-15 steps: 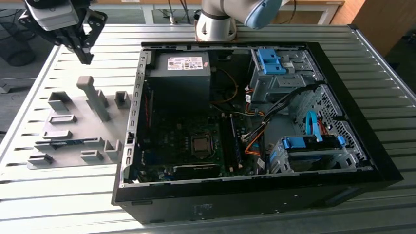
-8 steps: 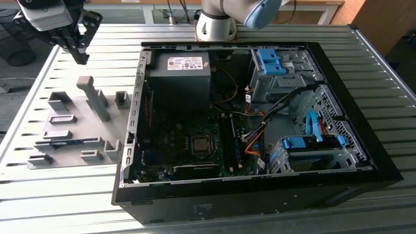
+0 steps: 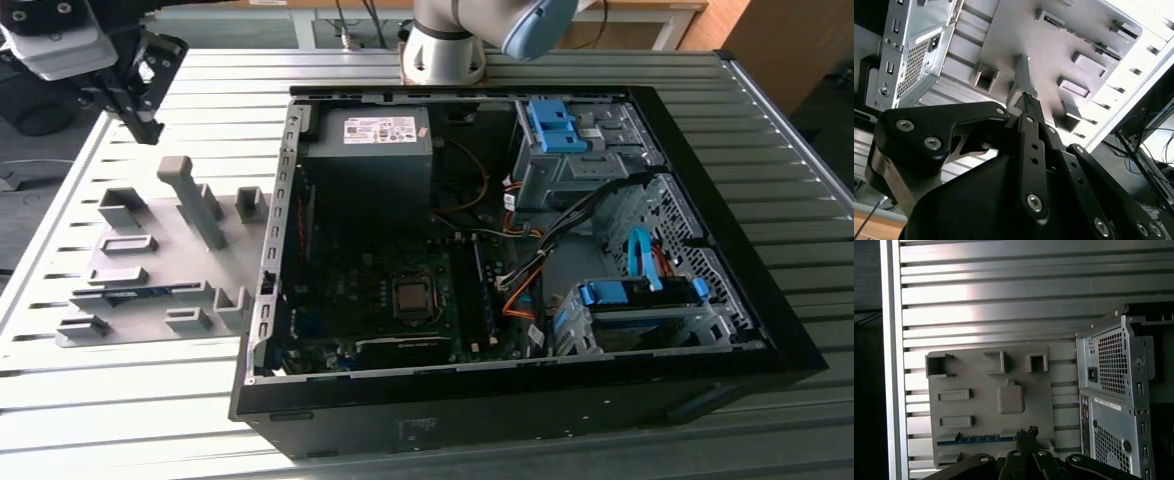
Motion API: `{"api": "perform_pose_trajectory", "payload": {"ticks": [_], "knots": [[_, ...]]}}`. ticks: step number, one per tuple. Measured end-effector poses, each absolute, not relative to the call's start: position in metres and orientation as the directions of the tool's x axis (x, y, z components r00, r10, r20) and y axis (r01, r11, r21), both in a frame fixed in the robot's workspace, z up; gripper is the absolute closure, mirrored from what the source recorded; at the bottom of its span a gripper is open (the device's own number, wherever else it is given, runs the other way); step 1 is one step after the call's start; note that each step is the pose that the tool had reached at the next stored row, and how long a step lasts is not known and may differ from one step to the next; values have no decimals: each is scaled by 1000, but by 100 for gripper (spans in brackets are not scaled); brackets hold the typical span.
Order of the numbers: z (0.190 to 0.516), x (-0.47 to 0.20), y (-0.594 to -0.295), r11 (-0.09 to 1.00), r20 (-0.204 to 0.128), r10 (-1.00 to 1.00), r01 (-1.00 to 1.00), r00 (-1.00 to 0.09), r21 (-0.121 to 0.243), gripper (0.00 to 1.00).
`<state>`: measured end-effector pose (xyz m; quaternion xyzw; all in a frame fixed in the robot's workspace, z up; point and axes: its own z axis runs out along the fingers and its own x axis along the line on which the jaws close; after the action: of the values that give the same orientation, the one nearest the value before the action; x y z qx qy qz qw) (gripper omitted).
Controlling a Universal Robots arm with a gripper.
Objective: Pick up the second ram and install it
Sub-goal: 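Reach for the second ram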
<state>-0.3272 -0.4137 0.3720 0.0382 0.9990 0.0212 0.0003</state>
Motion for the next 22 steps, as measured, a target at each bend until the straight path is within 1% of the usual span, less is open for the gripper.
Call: {"api": "perform_pose_trajectory", "payload": {"ticks": [2,8,18,22], "knots": [[371,-333,-426,996,1,76,76,-997,42,89],[369,-343,-443,996,1,76,76,-997,42,89],[365,-386,-448,996,1,76,76,-997,42,89],[365,-390,-448,996,1,76,76,-997,42,89]]}}
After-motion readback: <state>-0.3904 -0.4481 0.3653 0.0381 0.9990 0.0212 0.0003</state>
